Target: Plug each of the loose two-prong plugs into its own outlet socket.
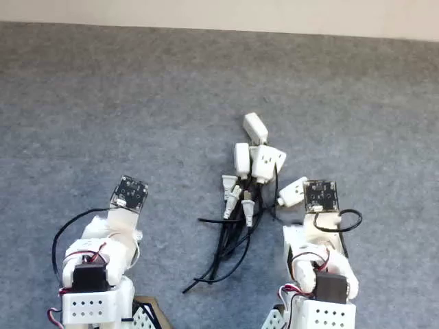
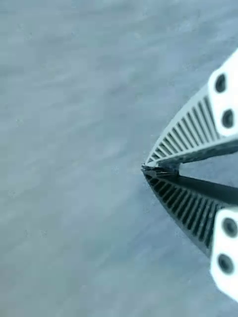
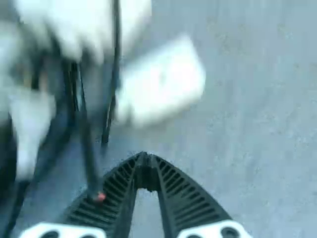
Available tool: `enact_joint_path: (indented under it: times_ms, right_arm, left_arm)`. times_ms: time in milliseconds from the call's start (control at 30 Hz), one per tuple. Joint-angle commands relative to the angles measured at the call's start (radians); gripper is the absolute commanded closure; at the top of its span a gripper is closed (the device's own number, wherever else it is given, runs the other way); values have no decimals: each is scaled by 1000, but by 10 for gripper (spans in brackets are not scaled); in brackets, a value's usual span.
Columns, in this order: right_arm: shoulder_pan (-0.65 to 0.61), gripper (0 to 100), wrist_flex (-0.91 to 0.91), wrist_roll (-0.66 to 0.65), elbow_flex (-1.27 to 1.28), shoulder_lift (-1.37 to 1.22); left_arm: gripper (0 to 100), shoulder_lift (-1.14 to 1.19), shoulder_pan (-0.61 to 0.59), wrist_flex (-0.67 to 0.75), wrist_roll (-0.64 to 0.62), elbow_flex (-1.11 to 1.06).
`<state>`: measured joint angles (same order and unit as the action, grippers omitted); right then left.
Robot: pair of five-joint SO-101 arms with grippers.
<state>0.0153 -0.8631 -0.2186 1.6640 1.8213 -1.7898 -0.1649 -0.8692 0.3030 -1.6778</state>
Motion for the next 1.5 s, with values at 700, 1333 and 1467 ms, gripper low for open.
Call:
enact_joint_path:
  times_ms: [700, 1333, 1467]
  right_arm:
    - [-8, 989, -58, -20, 143, 8]
    - [-28, 942, -266, -84, -236, -33]
    - [-28, 942, -265, -78, -349, -251]
  left_arm:
    - [983, -7, 7, 43, 0, -15]
    - [982, 372, 73, -407, 86, 720]
    - [965, 765, 102, -413, 86, 920]
